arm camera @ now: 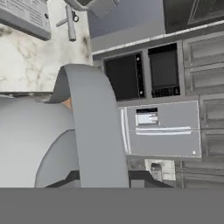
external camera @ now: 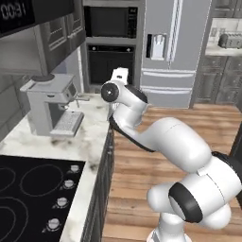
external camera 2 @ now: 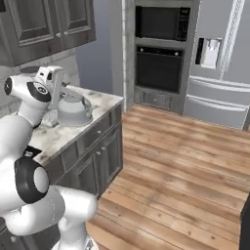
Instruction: The kettle is done boiling. Turn off the stove, then wait for 300 timesteps before moving the kettle to the dining table.
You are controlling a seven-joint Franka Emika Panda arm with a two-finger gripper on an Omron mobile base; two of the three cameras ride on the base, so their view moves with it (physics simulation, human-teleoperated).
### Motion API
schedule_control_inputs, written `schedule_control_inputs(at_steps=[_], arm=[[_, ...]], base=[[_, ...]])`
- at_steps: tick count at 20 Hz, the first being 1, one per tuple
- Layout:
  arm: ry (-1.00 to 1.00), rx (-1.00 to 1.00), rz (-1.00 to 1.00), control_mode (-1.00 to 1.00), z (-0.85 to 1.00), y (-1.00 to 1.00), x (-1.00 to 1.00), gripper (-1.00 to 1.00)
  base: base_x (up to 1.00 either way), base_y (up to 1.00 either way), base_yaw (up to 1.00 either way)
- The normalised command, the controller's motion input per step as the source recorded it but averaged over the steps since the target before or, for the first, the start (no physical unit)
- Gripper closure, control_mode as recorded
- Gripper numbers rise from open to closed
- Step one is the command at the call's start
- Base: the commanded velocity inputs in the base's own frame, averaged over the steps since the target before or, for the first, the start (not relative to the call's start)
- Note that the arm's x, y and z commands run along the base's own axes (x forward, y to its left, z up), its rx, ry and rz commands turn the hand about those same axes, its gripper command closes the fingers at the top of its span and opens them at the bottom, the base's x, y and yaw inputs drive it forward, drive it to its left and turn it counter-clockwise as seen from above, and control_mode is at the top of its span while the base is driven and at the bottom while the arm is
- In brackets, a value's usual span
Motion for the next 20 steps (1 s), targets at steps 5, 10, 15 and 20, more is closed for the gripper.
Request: schedule_control_inputs(at_steps=[5,10,15,20], arm=[[0.00,0.00,0.00,1.00,0.00,0.00,0.00,1.00],[0.00,0.00,0.00,1.00,0.00,0.00,0.00,1.00],[0.00,0.00,0.00,1.00,0.00,0.00,0.00,1.00],[0.00,0.00,0.00,1.00,0.00,0.00,0.00,1.00]], base=[[-0.13,-0.20,-0.50],[-0.04,-0.15,-0.49],[-0.01,-0.13,-0.47],[0.00,-0.15,-0.46]])
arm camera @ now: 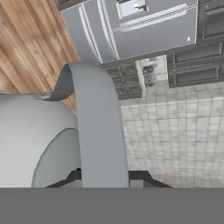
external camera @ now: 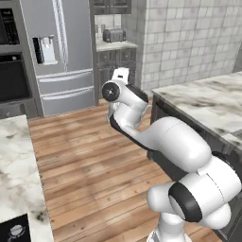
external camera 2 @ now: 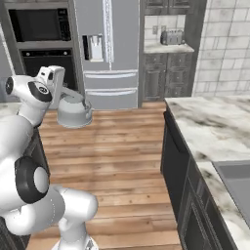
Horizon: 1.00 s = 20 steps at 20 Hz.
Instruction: The kettle is done boiling. Turn off the stove, then wait for 300 timesteps before moving the kettle to the dining table.
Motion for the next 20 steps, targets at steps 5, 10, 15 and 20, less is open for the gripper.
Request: schedule_control_inputs(at_steps=[5,10,15,20], arm=[[0.00,0.00,0.00,1.00,0.00,0.00,0.00,1.00],[0.00,0.00,0.00,1.00,0.00,0.00,0.00,1.00],[0.00,0.00,0.00,1.00,0.00,0.00,0.00,1.00],[0.00,0.00,0.00,1.00,0.00,0.00,0.00,1.00]], base=[[0.00,-0.17,-0.45],[0.00,-0.13,-0.44],[0.00,-0.10,-0.42],[0.00,-0.02,-0.39]])
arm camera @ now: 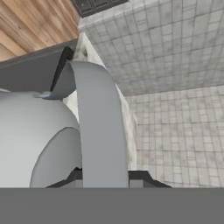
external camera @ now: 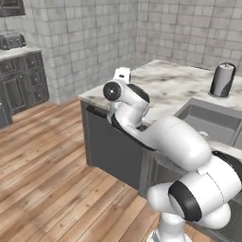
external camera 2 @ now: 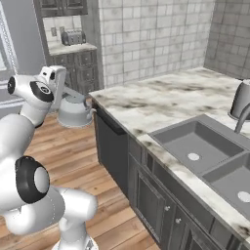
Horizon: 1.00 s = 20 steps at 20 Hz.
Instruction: The kettle is done boiling. Turn off the stove, then wait for 300 timesteps before moving the kettle to the dining table.
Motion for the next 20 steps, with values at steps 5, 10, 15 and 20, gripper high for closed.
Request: schedule_control_inputs(at_steps=[5,10,15,20], arm=[[0.00,0.00,0.00,1.00,0.00,0.00,0.00,1.00],[0.00,0.00,0.00,1.00,0.00,0.00,0.00,1.00],[0.00,0.00,0.00,1.00,0.00,0.00,0.00,1.00],[0.00,0.00,0.00,1.00,0.00,0.00,0.00,1.00]], base=[[0.11,0.06,-0.26],[0.22,0.32,-0.19],[0.25,0.43,-0.18],[0.25,0.49,-0.19]])
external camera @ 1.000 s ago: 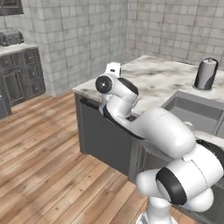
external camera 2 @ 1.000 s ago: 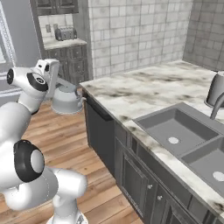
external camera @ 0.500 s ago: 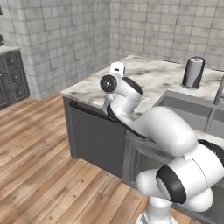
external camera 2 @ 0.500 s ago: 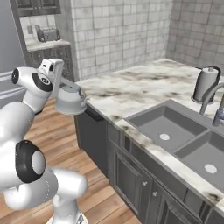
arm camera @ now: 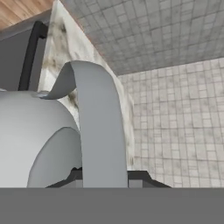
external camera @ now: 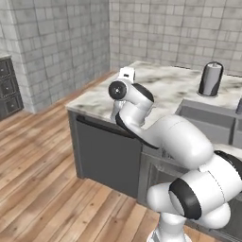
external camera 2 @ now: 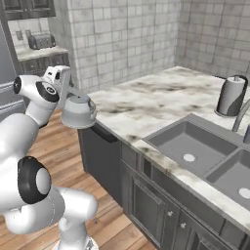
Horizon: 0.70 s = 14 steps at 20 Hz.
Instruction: The kettle is done boiling. Turn off the stove, then wait for 300 timesteps before moving the kettle to the dining table.
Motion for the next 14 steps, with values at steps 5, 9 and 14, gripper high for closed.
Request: schedule_control_inputs(at_steps=[5,9,14], arm=[[0.00,0.00,0.00,1.00,0.00,0.00,0.00,1.00],[0.00,0.00,0.00,1.00,0.00,0.00,0.00,1.00],[0.00,0.00,0.00,1.00,0.00,0.00,0.00,1.00]], base=[[0.22,0.55,-0.20],[0.19,0.58,-0.21],[0.17,0.60,-0.23]])
